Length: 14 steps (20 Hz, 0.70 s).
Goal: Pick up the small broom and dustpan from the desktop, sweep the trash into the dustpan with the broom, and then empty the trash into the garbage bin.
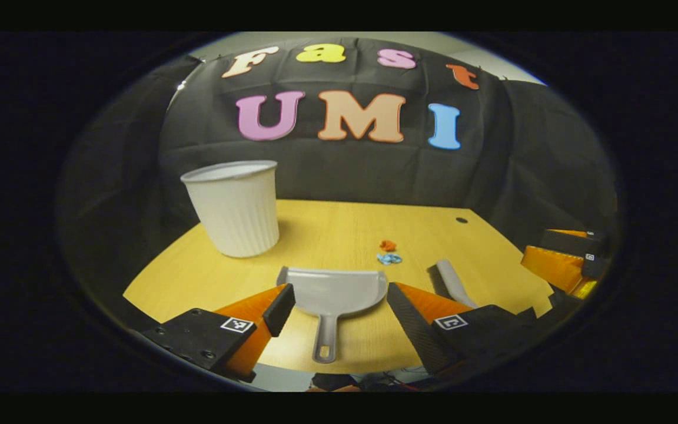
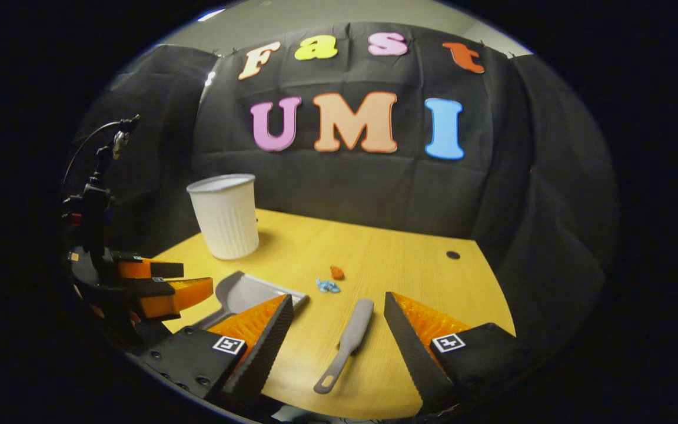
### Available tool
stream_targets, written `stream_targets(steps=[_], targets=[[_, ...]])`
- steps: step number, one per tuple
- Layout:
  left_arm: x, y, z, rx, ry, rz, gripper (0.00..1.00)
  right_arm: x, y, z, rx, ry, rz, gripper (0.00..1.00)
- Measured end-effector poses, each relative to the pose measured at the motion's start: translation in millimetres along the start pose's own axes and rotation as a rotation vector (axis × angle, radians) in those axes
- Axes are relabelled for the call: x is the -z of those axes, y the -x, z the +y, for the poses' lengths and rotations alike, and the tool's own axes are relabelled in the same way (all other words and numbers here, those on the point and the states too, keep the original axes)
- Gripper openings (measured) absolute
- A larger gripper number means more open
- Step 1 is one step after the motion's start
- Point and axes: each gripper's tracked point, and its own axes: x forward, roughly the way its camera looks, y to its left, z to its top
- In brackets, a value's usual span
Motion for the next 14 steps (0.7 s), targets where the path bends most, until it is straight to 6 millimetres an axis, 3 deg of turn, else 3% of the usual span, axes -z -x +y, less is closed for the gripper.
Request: stream_targets(steps=[2, 4, 7, 10, 12, 14], targets=[[30, -11, 2, 0.007, 0.0, 0.102, 0.97, 16, -17, 2, -0.001, 0.001, 0.099, 0.99], [47, -19, 6, 0.01, 0.007, 0.171, 0.98, 32, -28, 0, 0.002, 0.007, 0.184, 0.99], [69, -34, 11, 0.012, 0.006, 0.263, 0.99, 46, -36, -4, 0.014, 0.018, 0.298, 0.99], [91, -40, 13, 0.022, -0.01, 0.327, 0.99, 78, -54, 3, 0.027, 0.001, 0.431, 0.99], [102, -43, 13, 0.036, -0.015, 0.375, 0.95, 98, -67, 2, 0.033, 0.003, 0.507, 0.95], [110, -47, 13, 0.057, 0.0, 0.406, 0.91, 106, -75, 2, 0.033, 0.01, 0.562, 0.92]])
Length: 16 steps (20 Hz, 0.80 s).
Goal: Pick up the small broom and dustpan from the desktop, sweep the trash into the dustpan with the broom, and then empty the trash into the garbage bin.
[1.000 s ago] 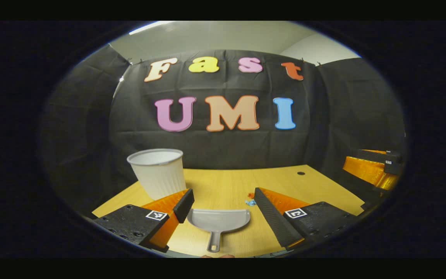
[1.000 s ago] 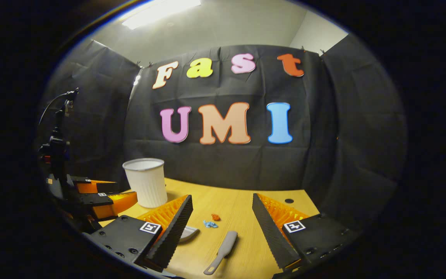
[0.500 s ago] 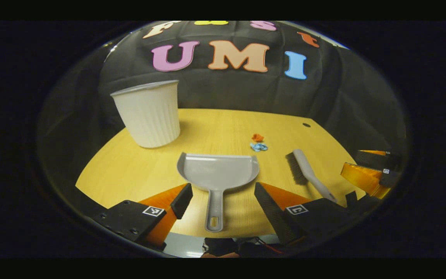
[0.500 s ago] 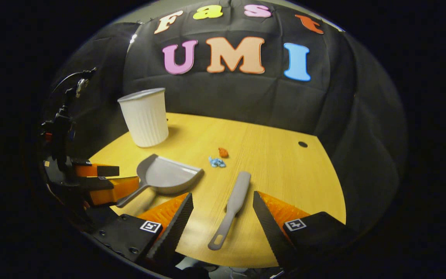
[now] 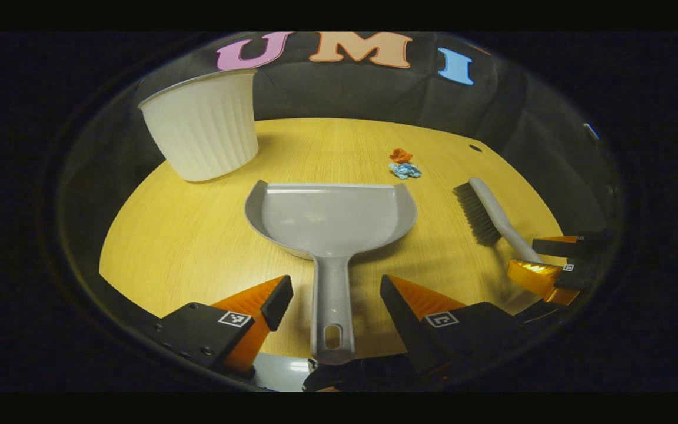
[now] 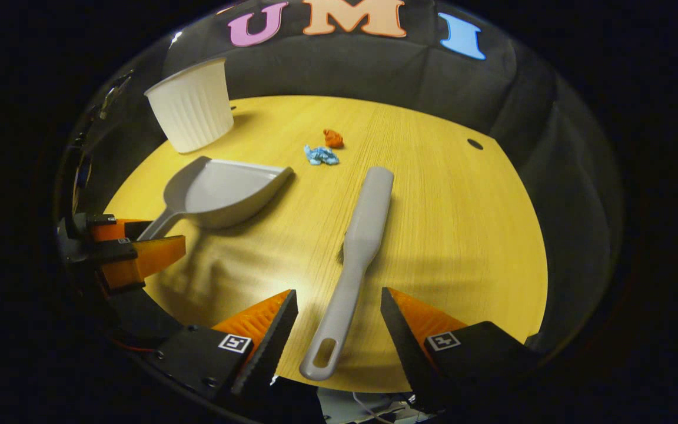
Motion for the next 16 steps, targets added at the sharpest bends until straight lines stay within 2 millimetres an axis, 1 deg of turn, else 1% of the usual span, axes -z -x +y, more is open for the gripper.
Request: stream_targets(steps=[1, 2, 3, 4, 5, 6, 7, 8, 9, 10, 11, 13, 14, 15, 16], targets=[[5, -2, -2, 0.007, 0.009, 0.029, 0.82, -3, -4, -1, 0.008, 0.011, 0.013, 0.92], [7, -6, 1, 0.005, 0.008, 0.041, 0.76, -5, -10, -2, 0.017, 0.025, 0.019, 0.9], [5, -8, 3, 0.006, -0.001, 0.042, 0.63, -8, -14, -1, 0.014, 0.039, 0.029, 0.89], [4, -9, 4, 0.008, -0.013, 0.042, 0.54, -10, -14, -1, 0.016, 0.05, 0.034, 0.83], [4, -10, 4, 0.017, -0.023, 0.043, 0.53, -14, -16, -2, 0.023, 0.059, 0.036, 0.77], [5, -11, 3, 0.022, -0.029, 0.049, 0.46, -16, -19, -4, 0.035, 0.07, 0.036, 0.69], [6, -12, 6, 0.016, -0.032, 0.057, 0.39, -17, -22, -8, 0.061, 0.081, 0.043, 0.61], [5, -6, 11, 0.009, -0.043, 0.062, 0.35, -19, -20, -13, 0.08, 0.088, 0.042, 0.48], [5, -7, 14, 0.006, -0.056, 0.069, 0.33, -22, -21, -14, 0.074, 0.083, 0.036, 0.41], [6, -8, 14, 0.008, -0.074, 0.079, 0.32, -19, -23, -9, 0.047, 0.068, 0.054, 0.28], [6, -8, 14, 0.007, -0.09, 0.08, 0.33, -19, -21, -8, 0.03, 0.06, 0.054, 0.26], [1, -9, 14, 0.024, -0.121, 0.069, 0.26, -26, -20, -11, 0.017, 0.053, 0.025, 0.18], [-2, -8, 16, 0.03, -0.133, 0.066, 0.25, -32, -19, -11, 0.01, 0.039, 0.007, 0.15], [-9, -8, 17, 0.035, -0.152, 0.062, 0.23, -40, -16, -16, 0.013, 0.026, -0.021, 0.15], [-21, -9, 17, 0.045, -0.179, 0.035, 0.25, -51, -13, -21, 0.02, 0.016, -0.055, 0.15]])
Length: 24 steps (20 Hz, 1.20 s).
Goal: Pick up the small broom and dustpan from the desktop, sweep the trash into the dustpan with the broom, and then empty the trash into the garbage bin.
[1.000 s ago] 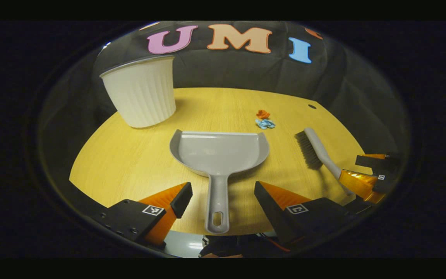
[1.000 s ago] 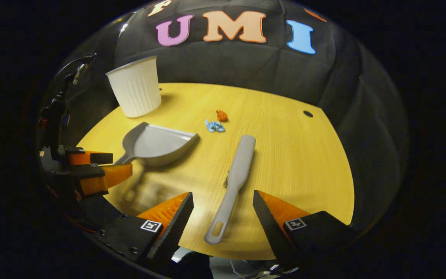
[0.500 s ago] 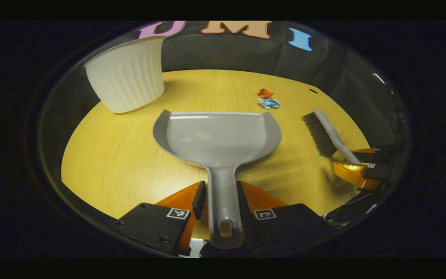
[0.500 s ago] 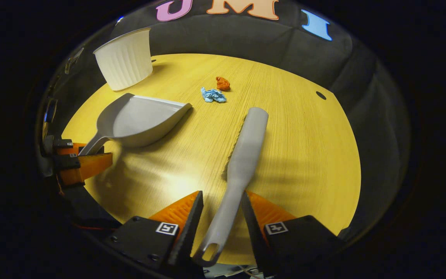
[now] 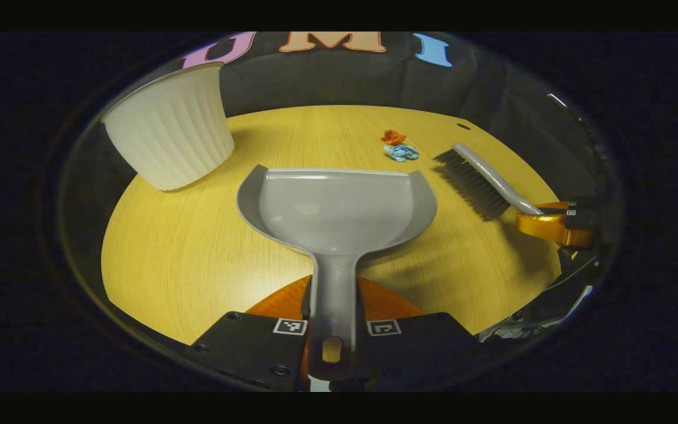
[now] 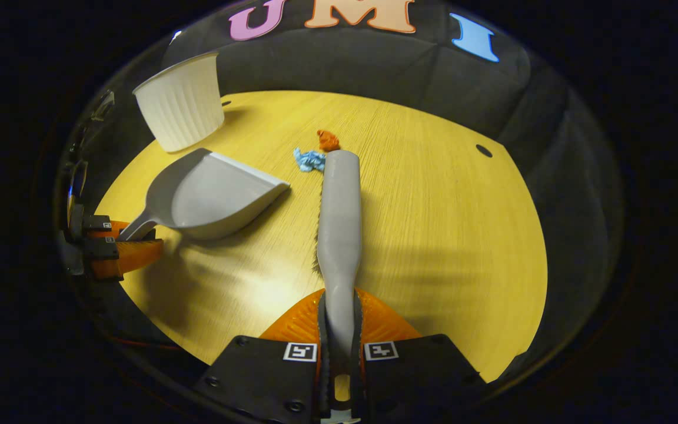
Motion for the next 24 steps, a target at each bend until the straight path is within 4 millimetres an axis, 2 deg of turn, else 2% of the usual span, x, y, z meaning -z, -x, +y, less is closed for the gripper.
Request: stream_targets(steps=[1, 2, 3, 4, 6, 8, 11, 12, 14, 15, 17, 21, 22, 23, 24], targets=[[-10, -1, 4, 0.001, -0.031, -0.021, 0.22, -13, 0, -7, 0.007, -0.011, -0.023, 0.15], [-17, 1, 7, 0.012, -0.067, -0.024, 0.25, -24, -2, -13, 0.013, -0.024, -0.038, 0.15], [-29, -1, 9, 0.023, -0.088, -0.039, 0.2, -35, -6, -20, 0.023, -0.043, -0.044, 0.15], [-36, -3, 12, 0.033, -0.113, -0.036, 0.24, -45, -10, -28, 0.034, -0.06, -0.043, 0.15], [-50, -9, 16, 0.053, -0.155, -0.031, 0.22, -67, -23, -43, 0.059, -0.074, -0.042, 0.14], [-52, -13, 18, 0.07, -0.195, -0.004, 0.24, -82, -39, -51, 0.075, -0.061, -0.006, 0.15], [-52, -28, 18, 0.091, -0.244, 0.028, 0.22, -101, -61, -60, 0.088, -0.015, 0.042, 0.15], [-51, -28, 17, 0.102, -0.248, 0.031, 0.22, -108, -66, -60, 0.09, -0.001, 0.054, 0.12], [-50, -27, 16, 0.128, -0.254, 0.05, 0.22, -115, -74, -59, 0.101, 0.046, 0.091, 0.14], [-50, -27, 15, 0.142, -0.257, 0.061, 0.22, -118, -78, -56, 0.093, 0.071, 0.109, 0.12], [-49, -26, 16, 0.161, -0.265, 0.074, 0.22, -121, -84, -44, 0.067, 0.131, 0.152, 0.15], [-44, -28, 17, 0.165, -0.267, 0.1, 0.22, -128, -89, -7, -0.009, 0.313, 0.155, 0.14], [-43, -29, 16, 0.167, -0.266, 0.105, 0.22, -129, -88, 2, -0.043, 0.354, 0.154, 0.17], [-43, -28, 17, 0.165, -0.268, 0.107, 0.24, -128, -82, 15, -0.072, 0.401, 0.15, 0.15], [-41, -28, 17, 0.165, -0.269, 0.113, 0.22, -126, -77, 26, -0.096, 0.457, 0.147, 0.15]])
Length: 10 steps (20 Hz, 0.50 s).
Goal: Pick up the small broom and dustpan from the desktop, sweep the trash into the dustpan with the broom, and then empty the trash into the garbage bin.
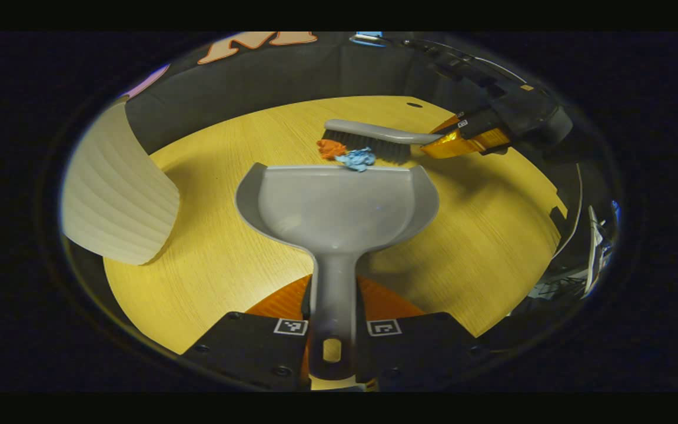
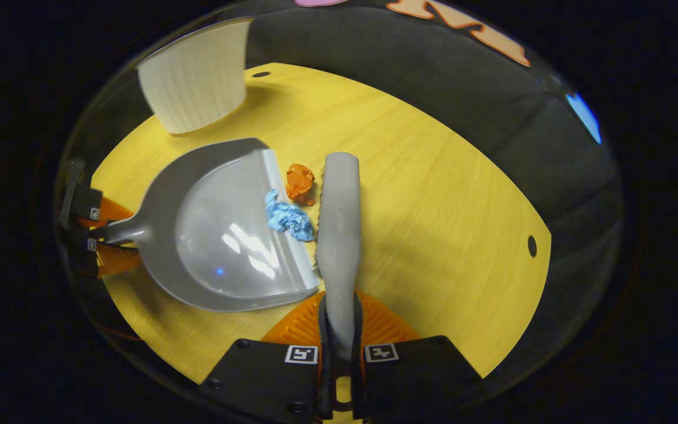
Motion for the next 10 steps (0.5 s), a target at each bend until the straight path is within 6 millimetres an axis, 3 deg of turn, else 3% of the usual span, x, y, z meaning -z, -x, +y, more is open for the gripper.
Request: stream_targets(steps=[4, 6, 10], targets=[[3, 0, 2, -0.008, -0.007, 0.006, 0.24, -7, 17, 36, -0.065, 0.187, -0.047, 0.14], [3, -1, 2, -0.013, -0.002, 0.0, 0.22, -15, 27, 42, -0.118, 0.191, -0.08, 0.14], [-8, -1, 4, -0.058, -0.018, -0.082, 0.25, -31, 48, 19, -0.077, 0.018, -0.233, 0.15]])
